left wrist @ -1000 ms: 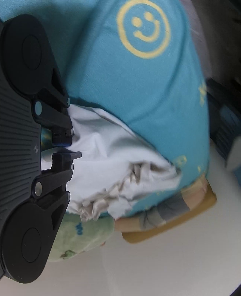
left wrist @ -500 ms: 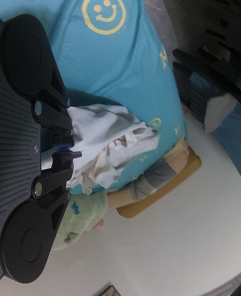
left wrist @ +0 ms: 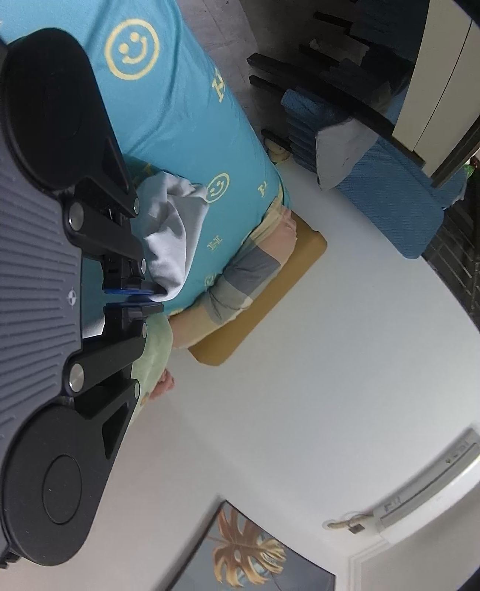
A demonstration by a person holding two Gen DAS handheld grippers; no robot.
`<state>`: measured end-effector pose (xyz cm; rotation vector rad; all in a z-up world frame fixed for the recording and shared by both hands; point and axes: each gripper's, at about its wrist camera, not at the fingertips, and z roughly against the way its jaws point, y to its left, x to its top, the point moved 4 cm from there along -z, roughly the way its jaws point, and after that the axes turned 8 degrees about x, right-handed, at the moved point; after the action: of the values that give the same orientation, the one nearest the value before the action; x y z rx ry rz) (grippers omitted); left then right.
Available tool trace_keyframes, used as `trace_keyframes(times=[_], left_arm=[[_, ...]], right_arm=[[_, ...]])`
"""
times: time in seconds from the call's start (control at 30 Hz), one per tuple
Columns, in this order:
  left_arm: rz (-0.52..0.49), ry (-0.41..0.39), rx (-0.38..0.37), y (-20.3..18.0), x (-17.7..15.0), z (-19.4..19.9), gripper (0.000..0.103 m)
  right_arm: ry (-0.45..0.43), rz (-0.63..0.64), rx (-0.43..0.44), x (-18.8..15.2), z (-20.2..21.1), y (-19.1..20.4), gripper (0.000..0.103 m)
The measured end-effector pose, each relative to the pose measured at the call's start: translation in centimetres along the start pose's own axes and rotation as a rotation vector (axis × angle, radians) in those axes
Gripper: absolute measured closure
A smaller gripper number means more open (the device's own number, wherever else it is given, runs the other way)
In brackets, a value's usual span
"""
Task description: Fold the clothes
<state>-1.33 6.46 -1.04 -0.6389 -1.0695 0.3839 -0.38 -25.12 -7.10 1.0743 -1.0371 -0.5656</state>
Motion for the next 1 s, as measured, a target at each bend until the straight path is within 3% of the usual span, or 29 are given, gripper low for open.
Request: trace_keyframes(times=[0.17, 0.3, 0.43, 0.57, 0.7, 0.87, 0.93, 0.97, 1.0], left_arm=[[-0.002, -0.027, -0.064, -0.9, -1.6, 6.2, 0.099], [-0.014, -0.006, -0.048, -2.2, -0.9, 6.6, 0.099], [-0.015, 0.0, 0.021, -3.6, 2.9, 2.1, 0.099], [-0.117, 0.036, 0.142, -3.8, 4.5, -6.9, 0.098], [-0.2, 0.084, 0.253, -0.8, 2.7, -15.1, 0.098], [-0.288, 0.121, 0.328, 2.8, -0.2, -19.5, 0.097], [-0.276, 0.134, 0.301, 3.0, -0.2, -19.3, 0.092], [-0.282, 0.124, 0.286, 2.9, -0.1, -18.9, 0.083], [-0.295, 0.113, 0.271, 2.6, -0.1, -18.4, 0.076]], right_arm=[[-0.064, 0.052, 0.06, -3.8, 6.7, 2.2, 0.092], [-0.118, 0.132, 0.035, -3.6, 7.9, 4.6, 0.092], [-0.111, 0.161, -0.01, 0.3, 3.2, 6.2, 0.092], [-0.08, 0.25, -0.125, 4.0, -4.2, 5.9, 0.092], [0.013, 0.26, -0.273, 5.1, -11.2, 0.3, 0.09], [0.158, 0.178, -0.324, 4.0, -15.3, -8.4, 0.09], [0.186, 0.166, -0.356, 3.7, -15.6, -9.3, 0.085], [0.191, 0.197, -0.365, 3.6, -15.6, -8.7, 0.076], [0.198, 0.256, -0.364, 3.4, -15.5, -7.6, 0.053]])
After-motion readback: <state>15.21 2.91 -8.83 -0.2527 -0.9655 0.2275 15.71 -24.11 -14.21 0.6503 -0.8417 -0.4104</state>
